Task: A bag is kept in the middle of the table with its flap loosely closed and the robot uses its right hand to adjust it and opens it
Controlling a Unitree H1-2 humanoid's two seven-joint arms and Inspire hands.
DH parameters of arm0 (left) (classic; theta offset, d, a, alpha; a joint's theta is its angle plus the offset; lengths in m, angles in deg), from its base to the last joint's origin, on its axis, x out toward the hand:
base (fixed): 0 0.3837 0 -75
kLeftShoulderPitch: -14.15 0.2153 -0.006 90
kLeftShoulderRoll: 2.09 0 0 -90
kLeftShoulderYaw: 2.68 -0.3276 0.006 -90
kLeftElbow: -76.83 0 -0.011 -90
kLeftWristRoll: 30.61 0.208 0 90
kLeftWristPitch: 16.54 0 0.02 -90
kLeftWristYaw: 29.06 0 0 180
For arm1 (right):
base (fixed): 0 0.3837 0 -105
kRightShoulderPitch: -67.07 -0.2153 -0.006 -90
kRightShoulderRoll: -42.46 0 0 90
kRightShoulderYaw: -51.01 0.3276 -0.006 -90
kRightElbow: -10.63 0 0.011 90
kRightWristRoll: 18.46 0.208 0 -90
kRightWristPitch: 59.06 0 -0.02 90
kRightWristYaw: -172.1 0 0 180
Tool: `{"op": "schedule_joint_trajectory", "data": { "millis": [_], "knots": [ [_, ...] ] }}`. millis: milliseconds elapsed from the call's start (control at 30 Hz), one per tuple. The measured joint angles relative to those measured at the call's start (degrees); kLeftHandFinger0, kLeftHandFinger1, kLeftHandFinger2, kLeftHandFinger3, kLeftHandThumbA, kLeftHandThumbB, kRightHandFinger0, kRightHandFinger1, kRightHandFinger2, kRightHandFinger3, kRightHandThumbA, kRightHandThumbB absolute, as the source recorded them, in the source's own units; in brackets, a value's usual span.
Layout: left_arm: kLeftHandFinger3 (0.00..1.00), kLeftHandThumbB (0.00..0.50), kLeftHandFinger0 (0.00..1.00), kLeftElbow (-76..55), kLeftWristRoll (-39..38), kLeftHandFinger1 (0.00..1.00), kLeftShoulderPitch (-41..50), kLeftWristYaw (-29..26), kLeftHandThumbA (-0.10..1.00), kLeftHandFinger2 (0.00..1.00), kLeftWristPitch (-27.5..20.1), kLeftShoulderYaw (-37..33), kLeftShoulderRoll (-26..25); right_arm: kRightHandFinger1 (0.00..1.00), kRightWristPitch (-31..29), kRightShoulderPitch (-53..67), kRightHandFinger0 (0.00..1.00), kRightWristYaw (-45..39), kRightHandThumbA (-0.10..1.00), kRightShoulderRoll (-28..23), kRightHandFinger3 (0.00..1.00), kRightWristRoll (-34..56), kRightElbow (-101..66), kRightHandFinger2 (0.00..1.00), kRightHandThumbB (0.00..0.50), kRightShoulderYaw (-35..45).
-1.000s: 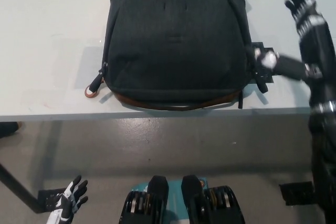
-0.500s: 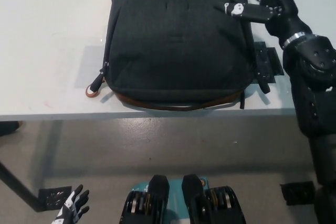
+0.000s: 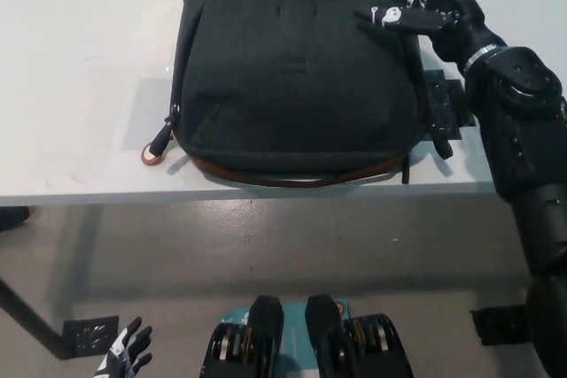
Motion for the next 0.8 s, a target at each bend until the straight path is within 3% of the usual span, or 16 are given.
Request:
{"op": "schedule_joint_trajectory", "data": {
  "millis": [167,333,467,667,800],
  "knots": [
    [1.00,0.047,1.00,0.0,-0.1,1.00,0.0,0.5,1.00,1.00,0.0,0.0,-0.3,1.00,-0.3,-0.2,1.00,-2.6,1.00,0.1,1.00,2.3,1.9,1.00,0.333,2.0],
    [1.00,0.047,1.00,0.0,-0.4,1.00,0.0,0.7,1.00,1.00,0.0,0.0,-0.4,1.00,0.8,0.4,1.00,-5.8,1.00,0.8,1.00,6.2,1.6,1.00,0.383,4.8],
    [1.00,0.042,1.00,0.0,-0.6,1.00,0.0,0.9,1.00,1.00,0.2,0.0,-0.6,1.00,2.3,2.2,1.00,-6.7,1.00,1.5,1.00,8.2,-1.7,1.00,0.379,5.1],
    [1.00,0.037,1.00,0.0,-0.8,1.00,-0.4,1.1,1.00,1.00,0.3,0.0,-0.9,1.00,4.8,6.4,1.00,-8.3,1.00,3.5,1.00,11.3,-8.0,1.00,0.424,5.1],
    [1.00,0.033,1.00,0.0,-0.9,1.00,-0.9,1.1,1.00,1.00,0.3,0.0,-1.2,1.00,6.8,8.1,1.00,-9.6,1.00,5.4,1.00,13.5,-8.4,1.00,0.412,5.2]
  ]
}}
